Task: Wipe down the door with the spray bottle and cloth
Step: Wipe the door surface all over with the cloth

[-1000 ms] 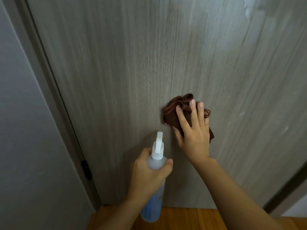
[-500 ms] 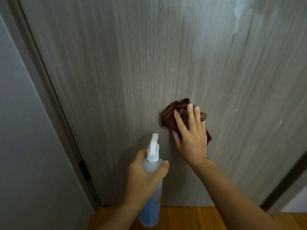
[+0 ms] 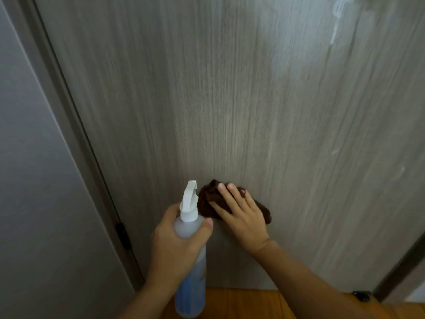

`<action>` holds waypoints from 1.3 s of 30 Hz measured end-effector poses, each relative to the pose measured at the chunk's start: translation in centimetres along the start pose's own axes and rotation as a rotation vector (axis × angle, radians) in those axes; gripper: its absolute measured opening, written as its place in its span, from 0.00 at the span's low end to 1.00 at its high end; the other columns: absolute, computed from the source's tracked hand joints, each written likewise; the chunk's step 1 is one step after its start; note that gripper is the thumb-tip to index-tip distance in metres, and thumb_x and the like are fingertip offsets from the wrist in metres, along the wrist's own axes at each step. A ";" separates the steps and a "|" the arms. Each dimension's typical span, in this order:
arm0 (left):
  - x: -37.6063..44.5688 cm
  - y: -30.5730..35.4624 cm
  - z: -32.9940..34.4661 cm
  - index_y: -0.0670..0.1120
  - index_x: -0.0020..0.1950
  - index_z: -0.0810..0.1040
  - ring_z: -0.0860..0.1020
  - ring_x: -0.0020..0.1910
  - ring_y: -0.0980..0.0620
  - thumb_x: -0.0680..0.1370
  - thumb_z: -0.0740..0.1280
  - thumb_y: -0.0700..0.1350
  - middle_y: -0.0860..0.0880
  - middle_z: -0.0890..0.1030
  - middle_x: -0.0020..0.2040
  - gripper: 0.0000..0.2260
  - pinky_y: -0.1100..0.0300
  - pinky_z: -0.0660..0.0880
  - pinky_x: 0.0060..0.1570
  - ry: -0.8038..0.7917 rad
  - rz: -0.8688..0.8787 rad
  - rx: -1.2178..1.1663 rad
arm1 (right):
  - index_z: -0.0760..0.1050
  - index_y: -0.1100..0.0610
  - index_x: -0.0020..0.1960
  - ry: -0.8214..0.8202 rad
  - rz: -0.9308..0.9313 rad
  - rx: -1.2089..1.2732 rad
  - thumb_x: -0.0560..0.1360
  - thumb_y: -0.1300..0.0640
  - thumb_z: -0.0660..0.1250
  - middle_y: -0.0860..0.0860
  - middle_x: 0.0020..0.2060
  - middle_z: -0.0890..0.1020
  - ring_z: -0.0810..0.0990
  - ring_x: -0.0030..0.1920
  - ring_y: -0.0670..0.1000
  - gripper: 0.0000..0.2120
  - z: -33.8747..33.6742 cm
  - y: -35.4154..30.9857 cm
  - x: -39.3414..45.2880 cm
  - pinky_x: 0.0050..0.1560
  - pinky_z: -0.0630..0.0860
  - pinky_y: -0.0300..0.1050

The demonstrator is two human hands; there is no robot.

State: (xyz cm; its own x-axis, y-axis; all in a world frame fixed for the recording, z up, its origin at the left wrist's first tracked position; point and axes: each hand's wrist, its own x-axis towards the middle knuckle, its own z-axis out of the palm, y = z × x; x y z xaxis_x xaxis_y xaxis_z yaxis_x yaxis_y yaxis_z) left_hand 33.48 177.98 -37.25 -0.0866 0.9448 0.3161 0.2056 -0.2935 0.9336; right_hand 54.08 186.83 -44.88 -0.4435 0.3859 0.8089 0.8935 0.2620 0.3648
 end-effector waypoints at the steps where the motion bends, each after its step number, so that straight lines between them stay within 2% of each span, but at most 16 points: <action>1: -0.1 0.1 0.0 0.53 0.52 0.81 0.83 0.44 0.59 0.71 0.81 0.53 0.60 0.84 0.45 0.15 0.58 0.79 0.44 0.001 -0.009 -0.016 | 0.68 0.49 0.76 0.023 0.005 -0.002 0.79 0.56 0.69 0.57 0.79 0.61 0.52 0.83 0.57 0.26 -0.7 0.9 0.8 0.81 0.48 0.55; 5: -0.6 0.4 0.5 0.54 0.52 0.82 0.84 0.41 0.55 0.63 0.76 0.63 0.55 0.84 0.43 0.22 0.54 0.82 0.43 -0.029 0.002 -0.061 | 0.66 0.52 0.79 0.151 0.286 -0.002 0.81 0.51 0.66 0.59 0.80 0.59 0.50 0.82 0.59 0.28 -4.9 5.1 5.7 0.81 0.47 0.57; 8: -0.6 0.8 0.8 0.54 0.51 0.81 0.84 0.41 0.54 0.64 0.75 0.63 0.53 0.84 0.42 0.21 0.54 0.83 0.43 -0.040 0.035 -0.058 | 0.65 0.54 0.80 0.220 0.407 -0.001 0.81 0.51 0.66 0.62 0.80 0.58 0.50 0.82 0.60 0.29 -6.7 6.7 8.3 0.81 0.47 0.58; 12: -0.7 1.5 1.0 0.53 0.50 0.81 0.84 0.41 0.55 0.64 0.75 0.63 0.54 0.85 0.42 0.21 0.56 0.82 0.42 -0.011 0.037 -0.073 | 0.66 0.55 0.79 0.261 0.498 0.031 0.79 0.53 0.69 0.62 0.79 0.59 0.50 0.82 0.60 0.30 -5.5 4.5 8.2 0.81 0.49 0.60; 14: -0.9 1.9 1.2 0.55 0.52 0.81 0.84 0.42 0.56 0.66 0.79 0.59 0.56 0.85 0.43 0.18 0.61 0.81 0.42 0.000 0.039 -0.070 | 0.65 0.54 0.79 0.228 0.469 0.047 0.78 0.52 0.69 0.61 0.80 0.59 0.50 0.82 0.60 0.31 -4.5 2.9 7.5 0.81 0.48 0.59; 16: -1.1 2.1 1.5 0.55 0.53 0.81 0.84 0.43 0.57 0.70 0.82 0.49 0.57 0.85 0.44 0.15 0.64 0.80 0.42 -0.019 0.046 -0.061 | 0.66 0.52 0.79 0.173 0.377 0.047 0.76 0.51 0.71 0.58 0.81 0.58 0.50 0.83 0.59 0.33 -3.2 1.6 6.5 0.81 0.47 0.56; 18: -1.4 2.2 1.9 0.56 0.55 0.80 0.84 0.45 0.57 0.72 0.81 0.44 0.58 0.85 0.46 0.16 0.65 0.80 0.42 -0.048 0.047 -0.054 | 0.67 0.50 0.78 0.136 0.278 0.038 0.77 0.50 0.71 0.55 0.82 0.55 0.51 0.83 0.57 0.31 -1.8 0.2 5.4 0.81 0.49 0.55; 21: -1.5 2.6 2.3 0.59 0.59 0.78 0.84 0.50 0.61 0.72 0.81 0.45 0.64 0.84 0.51 0.21 0.68 0.79 0.45 -0.060 0.062 -0.060 | 0.62 0.49 0.79 0.098 0.165 0.031 0.81 0.48 0.65 0.53 0.83 0.53 0.52 0.83 0.56 0.29 -0.8 -1.1 4.4 0.82 0.50 0.53; 24: -1.4 2.8 2.5 0.57 0.60 0.80 0.84 0.50 0.60 0.72 0.81 0.46 0.62 0.84 0.50 0.20 0.67 0.79 0.45 -0.038 0.060 -0.066 | 0.66 0.50 0.77 0.089 0.114 0.038 0.80 0.50 0.69 0.54 0.81 0.57 0.52 0.83 0.55 0.28 -1.8 0.1 5.0 0.82 0.50 0.54; 26: -1.4 2.8 2.3 0.55 0.58 0.82 0.84 0.46 0.59 0.71 0.82 0.48 0.60 0.85 0.46 0.18 0.65 0.79 0.44 -0.014 0.044 -0.082 | 0.67 0.50 0.78 0.104 0.170 0.023 0.77 0.51 0.72 0.55 0.81 0.58 0.51 0.83 0.56 0.31 -3.2 1.6 6.2 0.82 0.47 0.55; 28: -1.3 2.8 2.0 0.54 0.56 0.83 0.84 0.44 0.58 0.67 0.82 0.53 0.58 0.86 0.45 0.19 0.60 0.79 0.44 0.012 0.031 -0.098 | 0.64 0.50 0.80 0.140 0.275 0.013 0.77 0.51 0.71 0.57 0.81 0.57 0.50 0.83 0.58 0.33 -4.9 3.4 8.0 0.82 0.44 0.55; 30: -1.1 2.7 1.7 0.53 0.55 0.83 0.84 0.43 0.56 0.64 0.79 0.56 0.56 0.86 0.43 0.21 0.58 0.79 0.44 0.026 0.024 -0.101 | 0.63 0.51 0.80 0.202 0.367 0.009 0.80 0.51 0.69 0.59 0.81 0.58 0.52 0.82 0.60 0.31 -6.5 5.2 10.1 0.81 0.44 0.57; 33: -0.9 3.0 1.1 0.54 0.56 0.83 0.85 0.42 0.55 0.65 0.79 0.56 0.55 0.86 0.43 0.21 0.58 0.81 0.42 0.015 0.025 -0.105 | 0.65 0.54 0.80 0.267 0.448 0.006 0.81 0.51 0.67 0.61 0.80 0.60 0.52 0.82 0.61 0.29 -7.9 6.7 12.1 0.81 0.45 0.58; 39: -0.4 3.8 0.8 0.51 0.55 0.81 0.84 0.41 0.54 0.73 0.81 0.44 0.54 0.84 0.42 0.14 0.65 0.79 0.39 0.012 0.051 -0.103 | 0.67 0.56 0.79 0.305 0.486 0.045 0.80 0.53 0.67 0.63 0.79 0.61 0.51 0.82 0.62 0.29 -7.2 4.6 13.2 0.81 0.49 0.61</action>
State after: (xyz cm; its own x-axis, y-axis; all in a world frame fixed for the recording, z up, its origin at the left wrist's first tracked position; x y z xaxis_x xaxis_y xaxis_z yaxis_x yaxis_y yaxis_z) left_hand 35.05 176.61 -33.95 -0.0906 0.9267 0.3647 0.1084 -0.3549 0.9286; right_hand 52.89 186.74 -29.19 0.0643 0.2008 0.9775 0.9826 0.1581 -0.0971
